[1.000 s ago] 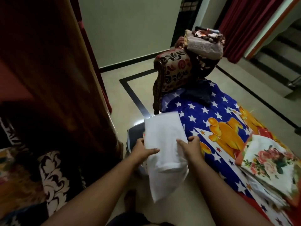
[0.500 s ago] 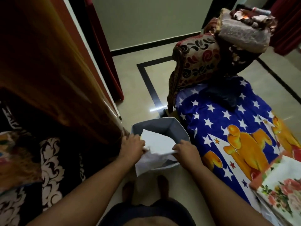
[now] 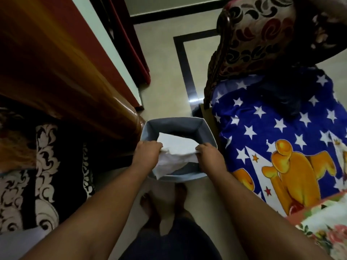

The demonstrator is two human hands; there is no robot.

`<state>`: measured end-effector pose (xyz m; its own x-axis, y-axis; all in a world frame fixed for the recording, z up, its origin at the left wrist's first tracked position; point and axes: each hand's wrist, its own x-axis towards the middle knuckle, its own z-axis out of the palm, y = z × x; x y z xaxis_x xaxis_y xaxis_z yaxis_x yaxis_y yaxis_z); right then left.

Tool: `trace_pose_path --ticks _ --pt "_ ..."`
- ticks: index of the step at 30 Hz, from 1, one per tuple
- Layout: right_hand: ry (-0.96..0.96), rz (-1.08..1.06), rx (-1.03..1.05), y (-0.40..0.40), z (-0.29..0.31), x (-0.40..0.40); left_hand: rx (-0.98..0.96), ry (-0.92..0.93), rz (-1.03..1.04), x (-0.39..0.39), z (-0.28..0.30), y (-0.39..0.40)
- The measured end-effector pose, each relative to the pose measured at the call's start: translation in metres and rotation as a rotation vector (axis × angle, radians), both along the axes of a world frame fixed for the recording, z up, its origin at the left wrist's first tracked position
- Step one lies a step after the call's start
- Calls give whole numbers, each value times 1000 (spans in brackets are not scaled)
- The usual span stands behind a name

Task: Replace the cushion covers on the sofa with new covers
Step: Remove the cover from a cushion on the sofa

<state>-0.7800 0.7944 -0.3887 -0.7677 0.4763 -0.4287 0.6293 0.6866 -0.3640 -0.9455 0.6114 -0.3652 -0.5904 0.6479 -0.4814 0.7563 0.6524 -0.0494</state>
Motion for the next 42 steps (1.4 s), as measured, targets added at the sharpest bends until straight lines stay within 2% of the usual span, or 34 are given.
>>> trace_pose_path --ticks 4,8,14,18,22,27,29,36,38,42 --pt "16 -231 -169 -6 -18 4 42 -171 329 7 -10 -12" --pt "93 -343 -349 -19 -12 7 242 -315 578 20 0 -40" --pt "286 -478 -614 -55 43 5 558 -567 933 53 52 -81" --pt "377 -456 -696 -97 94 3 788 -604 1090 83 96 -120" --pt "414 -402 -815 -157 142 5 971 -573 1136 112 134 -178" --pt "461 -199 -931 -259 191 25 1147 -482 1151 153 175 -275" --pt "487 -95 -917 -302 203 35 1231 -450 1189 177 191 -317" --pt "484 172 -948 -440 255 55 1332 -286 1331 252 248 -450" --pt "472 250 -980 -477 268 58 1324 -198 1355 271 263 -483" --pt "459 397 -989 -542 289 56 1425 -66 1409 294 286 -538"
